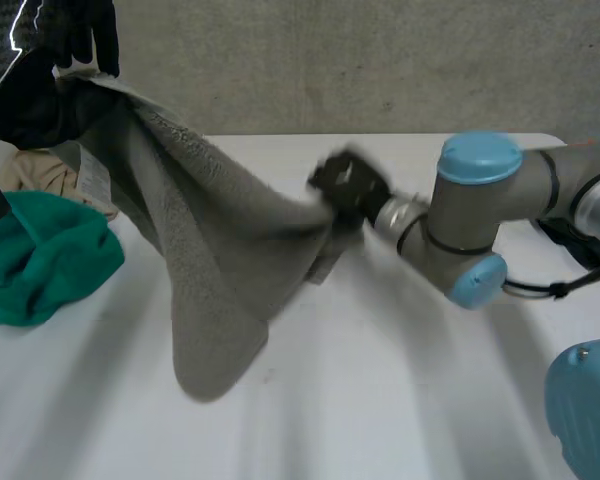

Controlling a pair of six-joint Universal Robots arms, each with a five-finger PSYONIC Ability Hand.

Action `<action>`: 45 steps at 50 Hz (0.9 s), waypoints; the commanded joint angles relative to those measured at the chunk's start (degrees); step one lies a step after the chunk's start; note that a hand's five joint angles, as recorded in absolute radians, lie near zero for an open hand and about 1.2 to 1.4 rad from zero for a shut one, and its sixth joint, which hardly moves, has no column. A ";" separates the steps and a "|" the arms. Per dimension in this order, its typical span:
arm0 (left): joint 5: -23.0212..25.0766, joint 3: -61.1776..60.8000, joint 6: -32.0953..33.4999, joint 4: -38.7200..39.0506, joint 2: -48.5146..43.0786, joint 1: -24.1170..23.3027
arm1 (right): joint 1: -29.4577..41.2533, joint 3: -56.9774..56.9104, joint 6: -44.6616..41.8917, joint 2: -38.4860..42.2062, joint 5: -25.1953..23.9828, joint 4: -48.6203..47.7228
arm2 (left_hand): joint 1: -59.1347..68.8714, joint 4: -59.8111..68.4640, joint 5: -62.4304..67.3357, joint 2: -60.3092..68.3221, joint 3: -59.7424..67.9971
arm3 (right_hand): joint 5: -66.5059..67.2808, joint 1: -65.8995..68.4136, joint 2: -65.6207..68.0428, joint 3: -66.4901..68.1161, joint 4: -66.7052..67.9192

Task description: Fold the laundry.

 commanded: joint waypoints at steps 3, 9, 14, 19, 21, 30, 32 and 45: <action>-4.18 2.73 2.47 5.26 -10.25 1.99 | -2.98 10.08 5.57 -16.41 15.75 -23.06 | 13.21 11.07 14.72 11.34 11.61 | 14.71 16.16 12.77 12.19 11.64; -8.22 5.28 3.35 6.93 -19.56 -0.98 | -2.89 24.49 1.26 -26.44 15.92 -19.64 | 13.21 11.07 14.72 11.34 11.61 | 14.71 16.16 12.77 12.19 11.64; -9.72 6.68 4.84 7.54 -25.81 -4.51 | -0.08 38.91 -1.47 -30.93 17.59 -14.10 | 13.21 11.07 14.72 11.34 11.61 | 14.71 16.16 12.77 12.19 11.64; -11.12 8.44 10.10 9.04 -31.79 -5.13 | 4.40 46.56 1.60 -29.53 21.55 -9.09 | 13.21 11.07 14.72 11.34 11.61 | 14.71 16.16 12.77 12.19 11.64; -11.82 9.32 12.47 8.95 -33.72 -5.47 | 6.76 47.27 4.66 -27.34 22.07 -6.73 | 13.21 11.07 14.72 11.34 11.61 | 14.71 16.16 12.77 12.19 11.64; -12.71 8.36 14.07 8.25 -34.08 -6.09 | 3.01 35.95 9.96 -25.13 21.90 4.61 | 13.21 11.07 14.72 11.34 11.61 | -50.04 -48.59 -51.99 -52.56 -53.12; -12.62 7.48 13.81 8.25 -33.29 -5.92 | 1.16 33.31 9.52 -26.00 21.29 7.51 | 13.21 11.07 14.72 11.34 11.61 | -50.91 -49.46 -52.86 -53.43 -53.99; -10.25 -1.83 11.35 8.25 -22.75 -2.40 | -11.15 14.67 -5.06 -20.74 10.91 29.40 | 13.21 11.07 14.72 11.34 11.61 | -45.54 -44.09 -47.49 -48.06 -48.62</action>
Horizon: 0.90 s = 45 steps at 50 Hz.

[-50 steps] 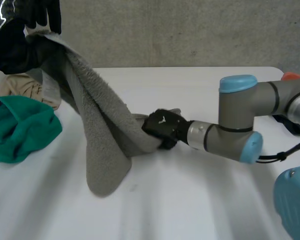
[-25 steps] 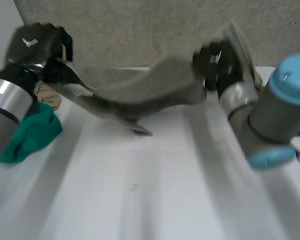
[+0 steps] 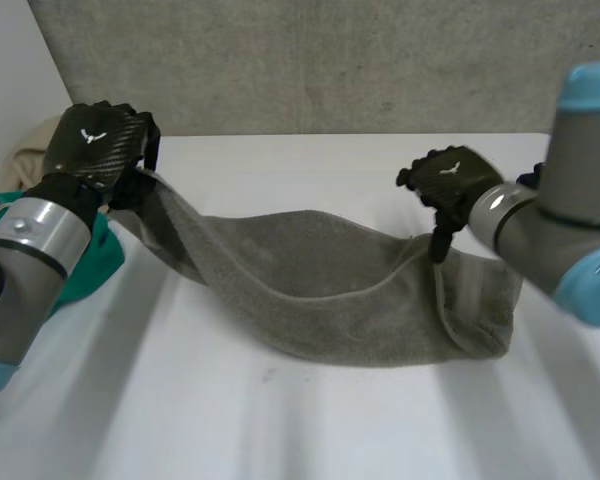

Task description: Fold the laundry.

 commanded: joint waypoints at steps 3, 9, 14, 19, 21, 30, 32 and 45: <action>2.27 -6.05 -2.72 -0.01 7.48 2.82 | -5.28 -8.80 -8.01 6.65 -1.41 11.00 | 13.21 11.06 14.75 11.34 11.61 | 10.18 8.16 8.18 9.25 9.06; 2.63 -8.25 -4.13 -0.10 10.30 3.18 | -4.32 -8.81 -3.37 8.25 -0.26 12.15 | 13.21 11.06 14.75 11.34 11.61 | 10.03 8.00 8.03 9.09 8.90; 2.36 -9.75 -3.96 -0.36 11.80 3.18 | -2.65 -8.54 6.83 8.07 0.62 11.63 | 13.21 11.06 14.75 11.34 11.61 | 9.02 6.99 7.02 8.08 7.89; 1.92 -10.45 -4.04 -2.91 13.03 3.44 | -0.98 -8.37 17.98 7.19 2.11 9.96 | 13.21 11.06 14.75 11.34 11.61 | 8.18 6.15 6.18 7.24 7.05; 1.75 -10.45 -4.13 -3.96 13.38 3.61 | -0.10 -7.84 20.54 7.02 2.64 9.61 | 13.21 11.06 14.75 11.34 11.61 | 8.18 6.15 6.18 7.24 7.05; 1.57 -10.80 -4.31 -7.30 14.52 4.40 | 4.64 -7.22 19.60 11.31 7.99 4.78 | 13.21 11.06 14.75 11.34 11.61 | 8.18 6.15 6.18 7.24 7.05; 1.75 -10.89 -4.31 -7.31 14.61 4.49 | 4.91 -7.84 17.75 12.90 9.58 3.98 | 13.21 11.06 14.75 11.34 11.61 | 8.35 6.32 6.35 7.41 7.22; 1.92 -10.89 -3.96 -7.48 15.05 5.11 | 4.30 -11.88 4.92 21.34 17.06 -0.76 | 13.21 11.06 14.75 11.34 11.61 | 27.94 25.91 25.94 27.00 26.81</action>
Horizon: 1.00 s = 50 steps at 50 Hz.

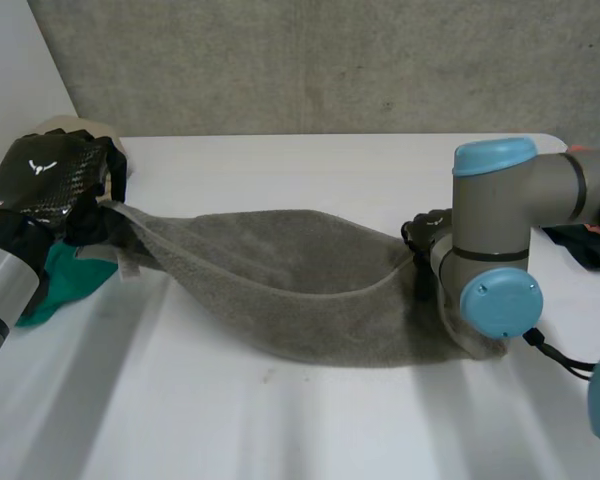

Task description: Fold the laundry.

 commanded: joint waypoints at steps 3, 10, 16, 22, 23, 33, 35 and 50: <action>0.17 0.00 0.32 0.20 -0.14 0.49 | -1.52 -1.25 -4.96 2.00 0.54 -3.44 | 13.21 11.06 14.75 11.33 11.61 | 45.58 46.32 48.07 45.88 45.99; 2.19 2.37 1.37 1.69 -3.47 1.54 | -3.37 -2.13 -5.22 -3.27 -3.68 -8.62 | 13.21 11.06 14.75 11.33 11.61 | 56.65 57.39 59.14 56.95 57.06; 0.96 17.73 6.73 8.28 -15.51 1.37 | -6.26 -8.10 -8.82 -6.70 -3.42 -22.75 | 13.21 11.06 14.75 11.33 11.61 | 56.65 57.39 59.14 56.95 57.06; -6.67 39.70 7.97 14.78 -23.86 0.31 | -9.25 -14.08 -13.13 -8.55 -3.94 -45.59 | 13.21 11.06 14.75 11.33 11.61 | 56.65 57.39 59.14 56.95 57.06; -10.08 45.56 7.53 16.71 -25.87 0.23 | -10.04 -14.17 -12.61 -9.42 -4.90 -52.42 | 13.21 11.06 14.75 11.33 11.61 | 56.65 57.39 59.14 56.95 57.06; -16.71 61.70 6.39 15.95 -32.75 -0.13 | -12.77 -3.55 -6.10 -14.79 -17.30 -64.53 | 13.21 11.06 14.75 11.33 11.61 | 56.65 57.39 59.14 56.95 57.06; -15.14 58.82 5.95 12.01 -32.75 -0.21 | -12.95 0.39 -6.28 -15.40 -18.09 -63.83 | 13.21 11.06 14.75 11.33 11.61 | 56.65 57.39 59.14 56.95 57.06; -2.48 18.65 7.52 14.35 -31.17 -0.56 | -12.68 24.41 -11.98 -13.21 -21.61 -51.00 | 13.21 11.06 14.75 11.33 11.61 | 56.65 57.39 59.14 56.95 57.06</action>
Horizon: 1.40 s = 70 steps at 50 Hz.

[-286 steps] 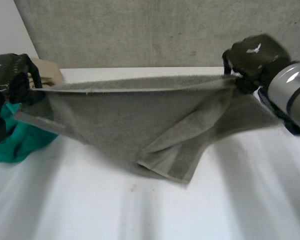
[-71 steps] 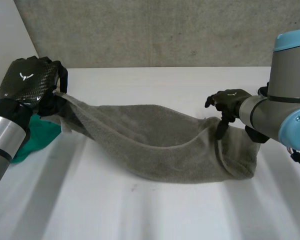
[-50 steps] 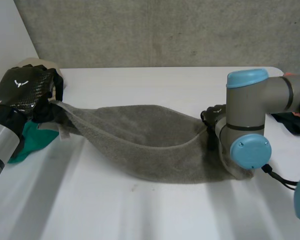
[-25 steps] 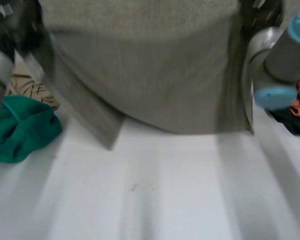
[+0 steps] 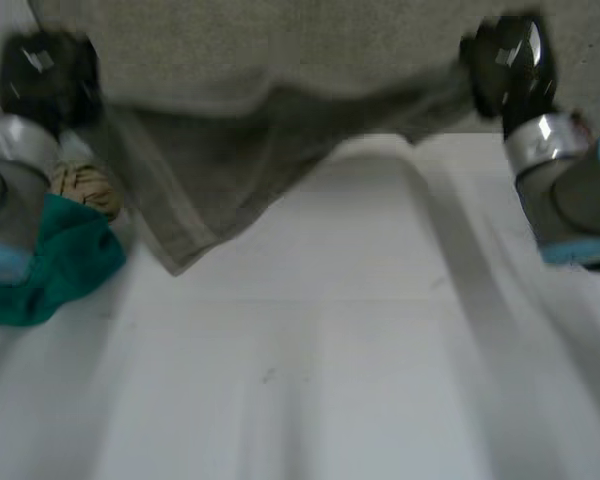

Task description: Fold the laundry.

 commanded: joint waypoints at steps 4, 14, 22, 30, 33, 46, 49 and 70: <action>9.64 -24.22 6.57 4.94 -0.31 0.12 | -0.07 10.80 -7.81 3.28 1.12 12.85 | 13.21 11.04 14.75 11.24 11.56 | 13.71 15.42 12.82 12.09 11.56; 10.35 -31.00 14.75 -28.69 19.10 2.05 | -4.64 12.29 -15.10 -11.82 0.43 45.81 | 13.21 11.04 14.75 11.24 11.56 | 13.71 15.42 12.82 12.09 11.56; 11.13 -27.75 22.48 -58.84 32.91 3.28 | -9.39 15.19 -32.14 -24.31 -0.63 65.93 | 13.21 11.04 14.75 11.24 11.56 | 13.71 15.42 12.82 12.09 11.56; 8.51 -25.37 28.82 -61.34 26.34 1.00 | -8.95 16.86 -37.09 -21.70 -2.65 70.26 | 13.21 11.04 14.75 11.24 11.56 | 13.71 15.42 12.82 12.09 11.56; 4.38 -23.09 29.00 -54.93 18.96 -1.37 | -8.69 15.20 -36.38 -16.51 -0.99 68.77 | 13.21 11.04 14.75 11.24 11.56 | 13.71 15.42 12.82 12.09 11.56; 1.10 10.01 31.99 -27.88 -3.81 -6.82 | -2.46 -20.44 -22.26 3.09 8.77 53.69 | 13.21 11.04 14.75 11.24 11.56 | 13.71 15.42 12.82 12.09 11.56; 4.97 16.17 29.27 -16.57 -3.73 -7.09 | -2.27 -26.01 -12.88 2.93 10.08 38.61 | 13.21 11.04 14.75 11.24 11.56 | 13.71 15.42 12.82 12.09 11.56; -4.51 11.90 8.52 3.45 -5.31 -5.15 | -3.33 -10.91 -0.34 0.20 5.08 3.98 | 13.21 11.04 14.75 11.24 11.56 | 13.71 15.42 12.82 12.09 11.56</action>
